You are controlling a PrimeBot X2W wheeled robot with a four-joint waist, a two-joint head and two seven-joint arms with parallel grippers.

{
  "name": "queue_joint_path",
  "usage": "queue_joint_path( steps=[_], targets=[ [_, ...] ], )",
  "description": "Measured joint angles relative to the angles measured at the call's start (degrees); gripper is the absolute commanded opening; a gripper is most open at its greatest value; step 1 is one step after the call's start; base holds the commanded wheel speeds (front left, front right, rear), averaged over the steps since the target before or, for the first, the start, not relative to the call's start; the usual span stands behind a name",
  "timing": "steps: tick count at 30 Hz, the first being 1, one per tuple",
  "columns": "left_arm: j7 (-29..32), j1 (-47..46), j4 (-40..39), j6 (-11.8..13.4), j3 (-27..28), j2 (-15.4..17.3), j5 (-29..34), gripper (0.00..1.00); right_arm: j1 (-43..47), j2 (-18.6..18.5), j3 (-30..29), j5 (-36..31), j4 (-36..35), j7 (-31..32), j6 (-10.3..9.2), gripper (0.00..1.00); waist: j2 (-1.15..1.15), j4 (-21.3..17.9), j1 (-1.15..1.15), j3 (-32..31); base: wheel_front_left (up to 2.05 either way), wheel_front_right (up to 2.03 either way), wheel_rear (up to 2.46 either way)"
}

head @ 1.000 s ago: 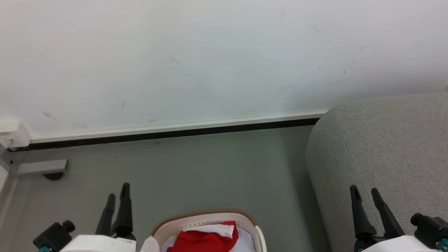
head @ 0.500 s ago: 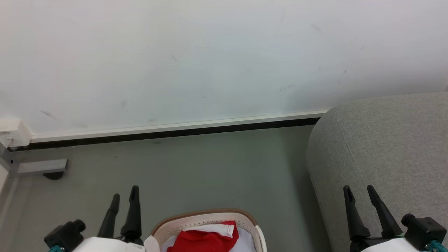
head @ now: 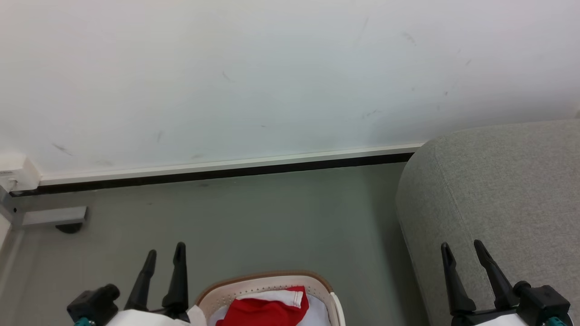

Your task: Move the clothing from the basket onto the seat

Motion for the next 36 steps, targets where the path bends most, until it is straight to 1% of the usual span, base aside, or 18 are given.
queue_joint_path(
  steps=[16,36],
  targets=[
    [-1.69,0.28,0.41,-0.09,-0.66,0.04,8.61,1.0,0.18,0.52,-1.09,-4.88,0.16,-1.94,0.0,1.0,0.0,0.36,0.0,-0.01,0.0,0.0,0.0],
    [-3.93,0.55,1.45,-0.29,-1.27,0.13,16.38,1.0,0.42,0.71,-1.13,-9.18,0.74,-3.97,0.0,1.0,0.0,0.64,0.0,0.14,0.0,0.0,0.0]
  ],
)
